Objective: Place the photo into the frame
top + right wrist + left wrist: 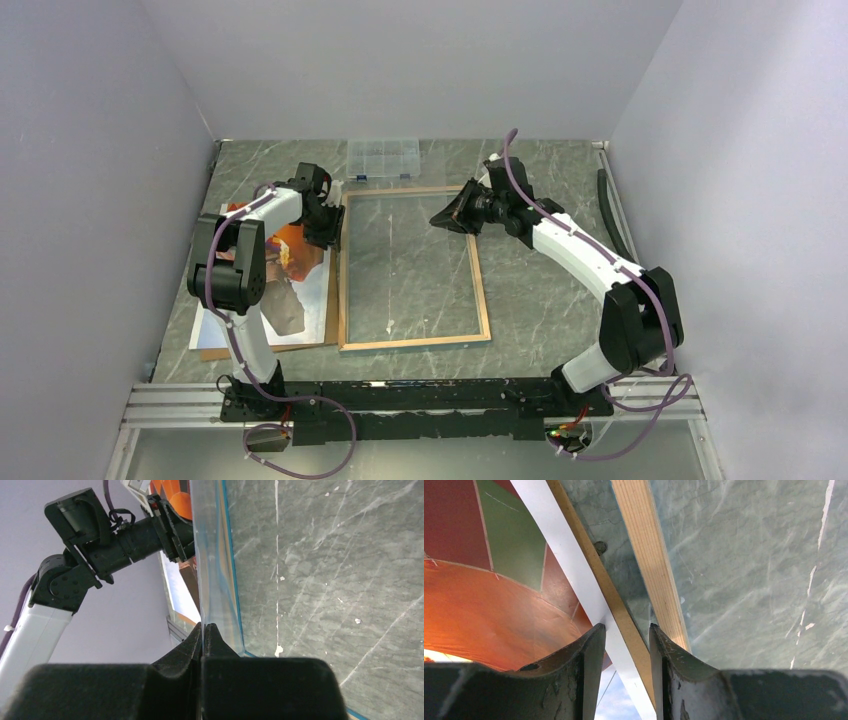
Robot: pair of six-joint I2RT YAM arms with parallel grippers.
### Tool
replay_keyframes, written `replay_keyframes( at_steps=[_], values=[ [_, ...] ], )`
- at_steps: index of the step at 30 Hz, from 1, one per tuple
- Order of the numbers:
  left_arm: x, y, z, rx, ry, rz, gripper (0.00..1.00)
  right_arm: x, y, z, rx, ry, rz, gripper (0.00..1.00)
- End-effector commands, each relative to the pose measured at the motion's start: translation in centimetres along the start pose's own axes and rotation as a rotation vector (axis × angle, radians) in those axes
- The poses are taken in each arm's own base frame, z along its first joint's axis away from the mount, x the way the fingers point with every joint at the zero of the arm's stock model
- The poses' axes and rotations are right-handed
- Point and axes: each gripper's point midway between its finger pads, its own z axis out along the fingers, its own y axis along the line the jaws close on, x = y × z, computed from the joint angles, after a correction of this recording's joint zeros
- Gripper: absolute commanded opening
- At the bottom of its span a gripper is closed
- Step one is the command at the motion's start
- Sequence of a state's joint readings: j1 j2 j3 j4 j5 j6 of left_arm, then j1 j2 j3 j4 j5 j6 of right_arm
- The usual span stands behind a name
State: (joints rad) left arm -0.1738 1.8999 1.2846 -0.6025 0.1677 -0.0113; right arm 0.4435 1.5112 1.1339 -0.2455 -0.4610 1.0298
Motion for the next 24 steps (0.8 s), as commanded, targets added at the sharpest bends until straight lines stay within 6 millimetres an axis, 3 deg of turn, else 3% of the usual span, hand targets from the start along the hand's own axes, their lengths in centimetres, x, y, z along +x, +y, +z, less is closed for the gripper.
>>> replay_keyframes(
  at_steps=[1, 24],
  values=[
    [1.6, -1.3, 0.0, 0.053, 0.045, -0.012, 0.43, -0.8, 0.6, -0.1, 0.010, -0.029, 0.015, 0.00],
    [2.0, -1.1, 0.5, 0.042, 0.056, -0.020, 0.42, 0.6, 0.9, -1.2, -0.059, -0.018, 0.062, 0.00]
  ],
)
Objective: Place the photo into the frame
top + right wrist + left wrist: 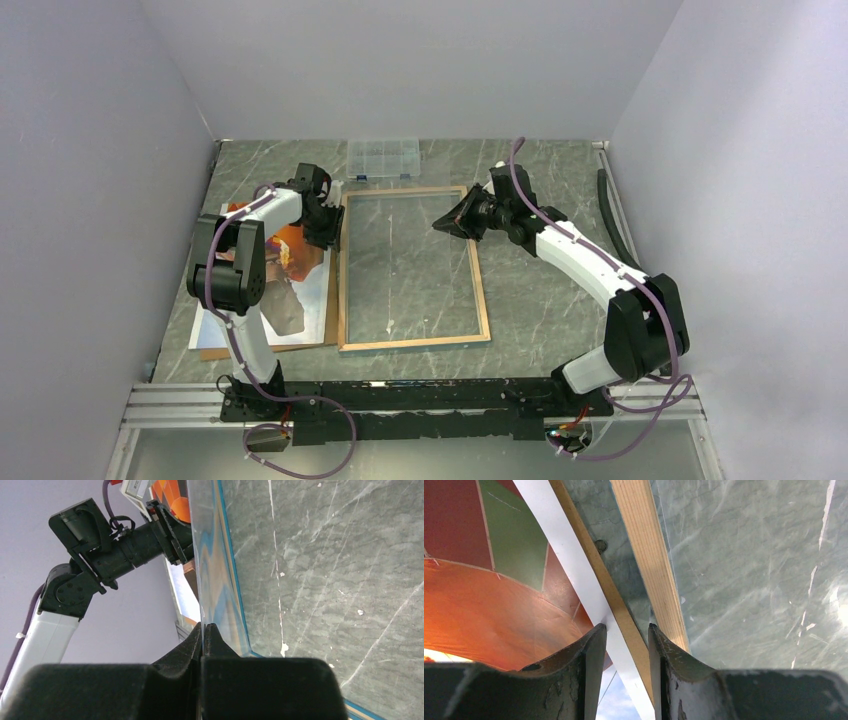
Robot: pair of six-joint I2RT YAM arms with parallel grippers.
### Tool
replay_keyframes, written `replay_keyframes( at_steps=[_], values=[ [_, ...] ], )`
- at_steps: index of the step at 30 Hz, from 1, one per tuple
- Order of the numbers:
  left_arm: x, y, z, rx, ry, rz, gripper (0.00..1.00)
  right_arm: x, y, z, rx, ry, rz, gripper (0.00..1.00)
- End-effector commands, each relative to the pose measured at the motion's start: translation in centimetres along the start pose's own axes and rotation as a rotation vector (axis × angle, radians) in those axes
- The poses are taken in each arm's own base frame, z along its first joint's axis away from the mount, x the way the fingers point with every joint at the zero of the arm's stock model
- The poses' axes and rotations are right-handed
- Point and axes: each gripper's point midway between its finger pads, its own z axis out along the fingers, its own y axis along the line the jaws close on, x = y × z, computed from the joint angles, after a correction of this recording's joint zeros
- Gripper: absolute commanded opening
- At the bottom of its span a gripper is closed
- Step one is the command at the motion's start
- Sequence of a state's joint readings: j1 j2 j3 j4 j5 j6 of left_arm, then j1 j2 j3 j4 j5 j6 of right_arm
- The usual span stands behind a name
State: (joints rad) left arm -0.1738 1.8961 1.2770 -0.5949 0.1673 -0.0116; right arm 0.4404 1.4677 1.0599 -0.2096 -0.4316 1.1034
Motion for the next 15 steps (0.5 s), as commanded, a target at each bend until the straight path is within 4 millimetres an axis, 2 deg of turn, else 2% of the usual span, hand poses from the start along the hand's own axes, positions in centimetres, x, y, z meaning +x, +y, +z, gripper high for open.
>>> replay_keyframes(
  at_steps=[1, 6, 9, 15],
  values=[
    [2.0, -1.1, 0.5, 0.043, 0.060, -0.019, 0.42, 0.4, 2.0, -0.8, -0.072, 0.015, -0.008, 0.00],
    [1.9, -1.1, 0.5, 0.045, 0.055, -0.023, 0.41, 0.3, 2.7, -0.9, -0.092, 0.024, 0.005, 0.00],
    [1.9, -1.1, 0.5, 0.043, 0.056, -0.023, 0.41, 0.4, 3.3, -1.5, -0.104, 0.027, -0.005, 0.00],
    [2.0, -1.0, 0.6, 0.039, 0.058, -0.022, 0.41, 0.2, 3.2, -2.9, -0.111, 0.010, 0.000, 0.00]
  ],
)
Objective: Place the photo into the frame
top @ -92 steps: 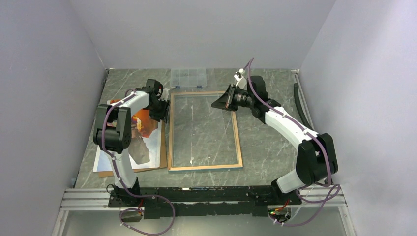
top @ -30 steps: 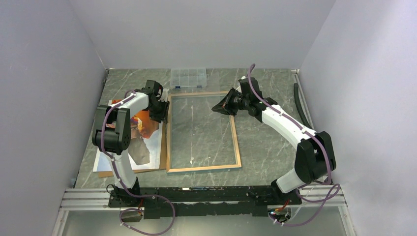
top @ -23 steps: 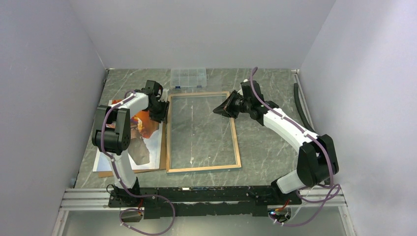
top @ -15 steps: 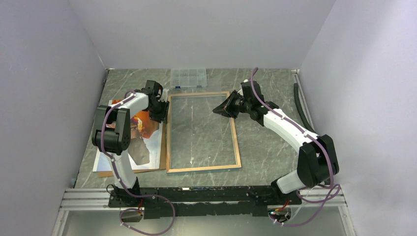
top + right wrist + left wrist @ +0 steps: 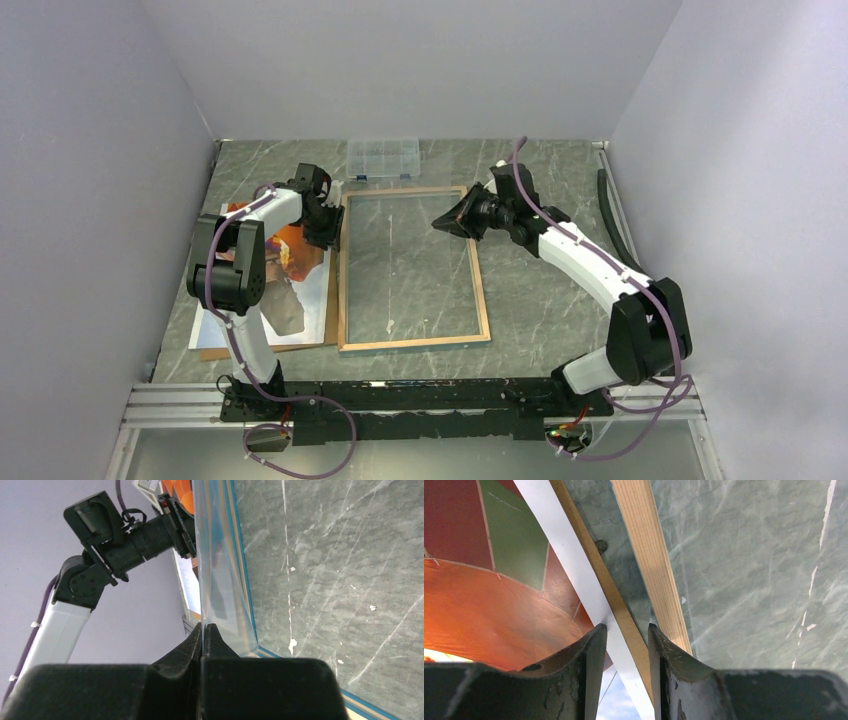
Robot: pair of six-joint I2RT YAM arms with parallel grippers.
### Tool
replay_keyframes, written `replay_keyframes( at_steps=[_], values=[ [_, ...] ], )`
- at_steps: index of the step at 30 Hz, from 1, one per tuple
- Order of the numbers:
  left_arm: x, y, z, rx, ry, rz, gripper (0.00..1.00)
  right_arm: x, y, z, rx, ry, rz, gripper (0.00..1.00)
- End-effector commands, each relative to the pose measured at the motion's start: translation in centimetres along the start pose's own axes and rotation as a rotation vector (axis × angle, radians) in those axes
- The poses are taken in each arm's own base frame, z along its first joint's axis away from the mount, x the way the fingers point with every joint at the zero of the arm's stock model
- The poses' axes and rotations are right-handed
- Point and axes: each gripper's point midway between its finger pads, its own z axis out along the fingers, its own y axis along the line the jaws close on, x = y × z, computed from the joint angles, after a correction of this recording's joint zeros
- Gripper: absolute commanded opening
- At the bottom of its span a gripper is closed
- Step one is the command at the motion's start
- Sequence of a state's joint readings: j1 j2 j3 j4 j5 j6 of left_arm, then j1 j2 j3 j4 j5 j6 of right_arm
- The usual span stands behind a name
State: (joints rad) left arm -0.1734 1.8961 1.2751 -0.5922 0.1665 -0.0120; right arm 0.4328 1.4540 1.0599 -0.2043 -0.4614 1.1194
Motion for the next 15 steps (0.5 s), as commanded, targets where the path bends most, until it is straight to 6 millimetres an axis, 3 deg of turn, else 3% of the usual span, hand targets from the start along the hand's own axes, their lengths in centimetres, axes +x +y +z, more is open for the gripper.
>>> replay_keyframes(
  at_steps=[1, 8, 15],
  values=[
    [2.0, -1.0, 0.5, 0.041, 0.058, -0.022, 0.41, 0.0, 2.6, -2.5, -0.089, -0.008, -0.009, 0.00],
    [1.8, -1.0, 0.5, 0.041, 0.055, -0.025, 0.41, -0.8, 4.3, -4.0, -0.122, -0.051, -0.008, 0.00],
    [1.6, -0.8, 0.1, 0.040, 0.047, -0.031, 0.41, 0.8, 5.6, -2.5, -0.156, 0.057, -0.165, 0.00]
  ],
)
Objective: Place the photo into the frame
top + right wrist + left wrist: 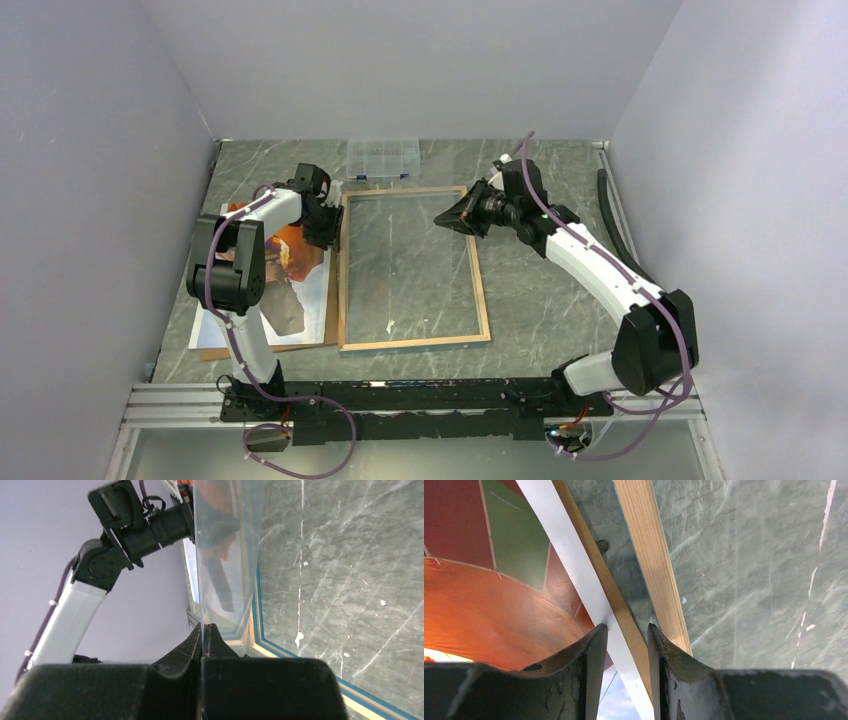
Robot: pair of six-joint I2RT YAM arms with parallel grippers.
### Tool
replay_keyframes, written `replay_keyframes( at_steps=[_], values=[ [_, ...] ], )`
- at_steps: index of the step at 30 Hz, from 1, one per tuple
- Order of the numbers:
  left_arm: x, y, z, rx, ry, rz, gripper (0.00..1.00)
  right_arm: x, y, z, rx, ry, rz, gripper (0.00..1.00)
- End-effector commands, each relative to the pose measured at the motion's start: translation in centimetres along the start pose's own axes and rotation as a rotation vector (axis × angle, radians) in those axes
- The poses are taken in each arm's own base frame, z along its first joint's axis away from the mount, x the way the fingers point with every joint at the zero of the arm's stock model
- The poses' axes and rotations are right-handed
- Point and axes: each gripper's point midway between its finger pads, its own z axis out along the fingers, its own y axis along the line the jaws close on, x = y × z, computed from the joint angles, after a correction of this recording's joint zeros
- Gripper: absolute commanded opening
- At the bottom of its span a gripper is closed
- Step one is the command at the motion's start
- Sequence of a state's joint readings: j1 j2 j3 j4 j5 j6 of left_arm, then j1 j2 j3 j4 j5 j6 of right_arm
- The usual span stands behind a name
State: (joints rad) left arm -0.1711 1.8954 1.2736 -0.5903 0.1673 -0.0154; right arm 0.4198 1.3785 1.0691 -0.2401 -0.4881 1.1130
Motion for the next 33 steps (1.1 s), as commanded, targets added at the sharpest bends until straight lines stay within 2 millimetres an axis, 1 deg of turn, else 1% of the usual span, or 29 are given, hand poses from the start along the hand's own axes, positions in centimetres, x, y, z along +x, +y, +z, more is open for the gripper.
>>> replay_keyframes(
  at_steps=[1, 3, 8, 12, 15, 21, 33],
  values=[
    [1.7, -0.8, 0.1, 0.041, 0.048, -0.026, 0.41, 0.6, 3.7, 0.3, -0.092, 0.079, -0.181, 0.00],
    [1.7, -0.6, 0.1, 0.039, 0.049, -0.028, 0.41, 0.6, 3.3, 0.5, -0.057, 0.084, -0.237, 0.00],
    [1.5, -0.3, -0.1, 0.038, 0.044, -0.036, 0.41, 0.2, 3.1, 0.5, -0.047, 0.067, -0.314, 0.00],
    [1.5, -0.2, -0.1, 0.039, 0.047, -0.039, 0.41, 0.3, 2.0, 1.1, -0.025, 0.077, -0.309, 0.00],
    [1.5, -0.3, -0.2, 0.043, 0.045, -0.039, 0.41, 0.4, 1.8, 1.6, -0.045, 0.074, -0.292, 0.00],
    [1.6, -0.3, -0.2, 0.043, 0.049, -0.038, 0.40, 0.4, 3.5, 1.4, -0.140, 0.055, -0.292, 0.00],
    [1.5, -0.3, -0.1, 0.048, 0.050, -0.039, 0.40, 0.5, 4.9, 1.1, -0.193, 0.062, -0.328, 0.00]
  ],
)
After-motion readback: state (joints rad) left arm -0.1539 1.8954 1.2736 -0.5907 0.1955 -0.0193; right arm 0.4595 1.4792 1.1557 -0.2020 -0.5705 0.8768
